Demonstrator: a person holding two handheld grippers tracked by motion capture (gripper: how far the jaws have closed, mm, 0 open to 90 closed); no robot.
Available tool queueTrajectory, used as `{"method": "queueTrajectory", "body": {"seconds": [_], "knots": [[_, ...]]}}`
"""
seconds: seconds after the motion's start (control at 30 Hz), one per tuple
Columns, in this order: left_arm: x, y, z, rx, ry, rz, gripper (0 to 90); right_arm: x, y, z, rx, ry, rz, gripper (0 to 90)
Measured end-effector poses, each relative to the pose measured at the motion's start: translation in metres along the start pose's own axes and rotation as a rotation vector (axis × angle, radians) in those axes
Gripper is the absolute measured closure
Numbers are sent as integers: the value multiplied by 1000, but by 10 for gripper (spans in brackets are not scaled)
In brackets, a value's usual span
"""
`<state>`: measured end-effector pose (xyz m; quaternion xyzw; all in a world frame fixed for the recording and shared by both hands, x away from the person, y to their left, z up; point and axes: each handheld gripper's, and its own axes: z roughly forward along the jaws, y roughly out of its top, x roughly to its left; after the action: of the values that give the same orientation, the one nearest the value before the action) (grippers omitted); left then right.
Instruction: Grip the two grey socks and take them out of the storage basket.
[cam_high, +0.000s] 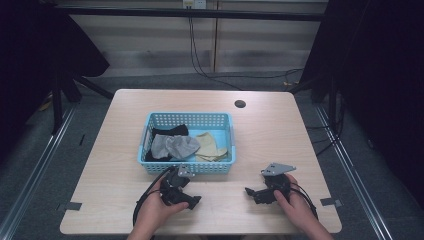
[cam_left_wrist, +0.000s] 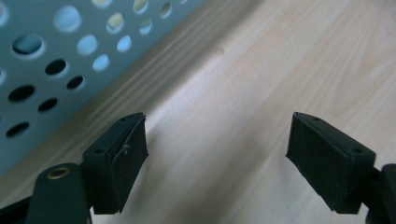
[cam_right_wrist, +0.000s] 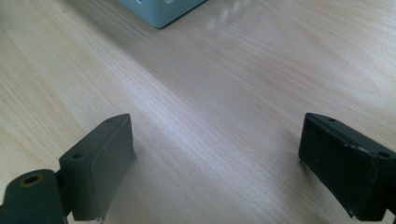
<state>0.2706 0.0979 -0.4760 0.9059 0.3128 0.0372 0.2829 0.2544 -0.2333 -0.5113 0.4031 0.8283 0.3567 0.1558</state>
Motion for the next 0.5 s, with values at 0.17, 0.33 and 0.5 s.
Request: {"method": "queueTrajectory", "body": {"seconds": [0.17, 0.33, 0.5], "knots": [[8, 0, -15, 32, -5, -18, 203, 0, 0, 0, -1, 0, -1, 97], [12, -3, -24, 50, 3, -28, 204, 0, 0, 0, 0, 1, -2, 97], [16, -5, -29, 53, -14, -44, 206, 0, 0, 0, -1, 0, -2, 97]]}}
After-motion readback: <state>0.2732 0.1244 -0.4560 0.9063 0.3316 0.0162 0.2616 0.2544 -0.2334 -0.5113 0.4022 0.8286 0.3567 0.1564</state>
